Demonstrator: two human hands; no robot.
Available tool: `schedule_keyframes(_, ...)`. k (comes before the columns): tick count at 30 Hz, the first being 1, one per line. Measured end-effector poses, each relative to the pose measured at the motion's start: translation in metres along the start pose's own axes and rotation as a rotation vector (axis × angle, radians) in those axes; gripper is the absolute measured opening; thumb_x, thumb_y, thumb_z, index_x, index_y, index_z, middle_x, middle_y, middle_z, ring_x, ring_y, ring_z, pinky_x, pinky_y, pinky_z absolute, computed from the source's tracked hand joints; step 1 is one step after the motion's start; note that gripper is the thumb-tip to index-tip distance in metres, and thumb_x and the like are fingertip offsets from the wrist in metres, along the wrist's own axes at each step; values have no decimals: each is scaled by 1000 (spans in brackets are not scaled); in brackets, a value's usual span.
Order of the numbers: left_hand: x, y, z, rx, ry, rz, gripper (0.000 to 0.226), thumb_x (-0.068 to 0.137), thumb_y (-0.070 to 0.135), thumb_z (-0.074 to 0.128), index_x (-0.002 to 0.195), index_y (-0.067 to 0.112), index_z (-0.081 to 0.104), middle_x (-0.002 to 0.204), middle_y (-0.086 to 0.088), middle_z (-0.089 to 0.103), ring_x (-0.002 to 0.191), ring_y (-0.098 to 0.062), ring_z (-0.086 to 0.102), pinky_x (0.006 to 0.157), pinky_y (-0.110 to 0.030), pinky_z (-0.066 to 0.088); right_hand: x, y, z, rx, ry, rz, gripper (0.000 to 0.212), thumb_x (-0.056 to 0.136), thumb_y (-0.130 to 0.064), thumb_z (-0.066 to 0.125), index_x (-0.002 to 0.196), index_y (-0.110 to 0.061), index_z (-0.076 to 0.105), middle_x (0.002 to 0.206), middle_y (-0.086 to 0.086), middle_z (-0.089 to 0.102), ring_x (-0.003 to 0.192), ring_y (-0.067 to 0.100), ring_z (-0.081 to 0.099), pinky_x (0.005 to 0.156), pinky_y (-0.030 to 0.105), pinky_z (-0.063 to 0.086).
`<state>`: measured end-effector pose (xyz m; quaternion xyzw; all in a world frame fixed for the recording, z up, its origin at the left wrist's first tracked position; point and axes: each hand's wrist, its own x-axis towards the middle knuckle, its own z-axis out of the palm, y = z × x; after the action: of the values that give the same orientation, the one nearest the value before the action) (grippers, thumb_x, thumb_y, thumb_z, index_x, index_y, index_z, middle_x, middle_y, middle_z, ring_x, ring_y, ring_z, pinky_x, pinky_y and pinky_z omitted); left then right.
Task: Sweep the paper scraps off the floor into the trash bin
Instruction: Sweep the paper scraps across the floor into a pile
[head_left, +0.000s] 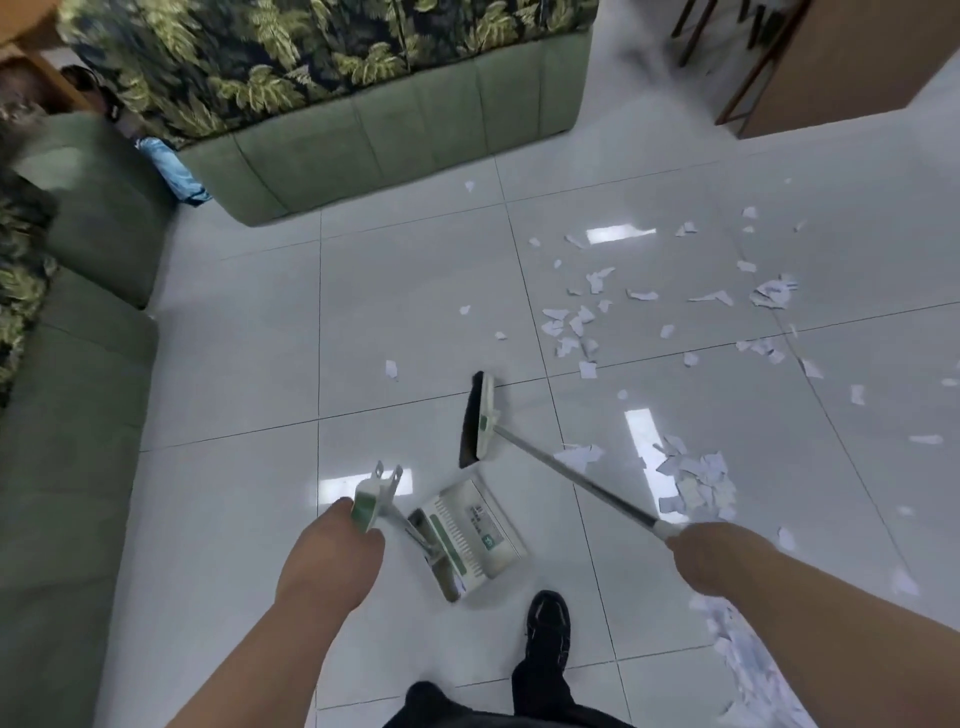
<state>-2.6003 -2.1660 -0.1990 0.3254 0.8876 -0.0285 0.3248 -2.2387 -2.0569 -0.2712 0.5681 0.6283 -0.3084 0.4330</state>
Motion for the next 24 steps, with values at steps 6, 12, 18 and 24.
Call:
schedule_keyframes(6, 6, 21, -1, 13, -23, 108, 5, 93, 17, 48, 89, 18, 52, 83, -3, 62, 68, -21, 58, 58, -29, 42, -38, 21, -5, 113, -30, 237, 36, 93, -26, 33, 125, -28, 50, 111, -11, 60, 81, 12, 55, 74, 23, 46)
schedule_keyframes(12, 28, 20, -22, -22, -35, 201, 6, 93, 15, 47, 92, 15, 53, 83, -5, 61, 67, -22, 57, 55, -28, 40, -60, -18, -45, 220, 141, 144, 25, 101, -36, 41, 91, -19, 57, 78, -3, 53, 86, 23, 59, 84, 36, 54)
schedule_keyframes(18, 71, -17, -68, -75, -43, 213, 7, 92, 15, 48, 87, 18, 52, 81, -4, 61, 67, -22, 56, 55, -29, 39, -71, -130, -94, 332, 95, 137, 28, 102, -38, 43, 96, -13, 54, 81, 4, 58, 52, 21, 55, 58, 30, 49)
schedule_keyframes(24, 124, -57, -114, -126, -43, 165, 6, 91, 15, 49, 89, 13, 54, 78, -3, 60, 64, -22, 51, 54, -29, 37, -37, -261, -140, 411, 148, -73, 32, 102, -31, 45, 72, -19, 47, 71, 2, 54, 57, 19, 55, 53, 26, 45)
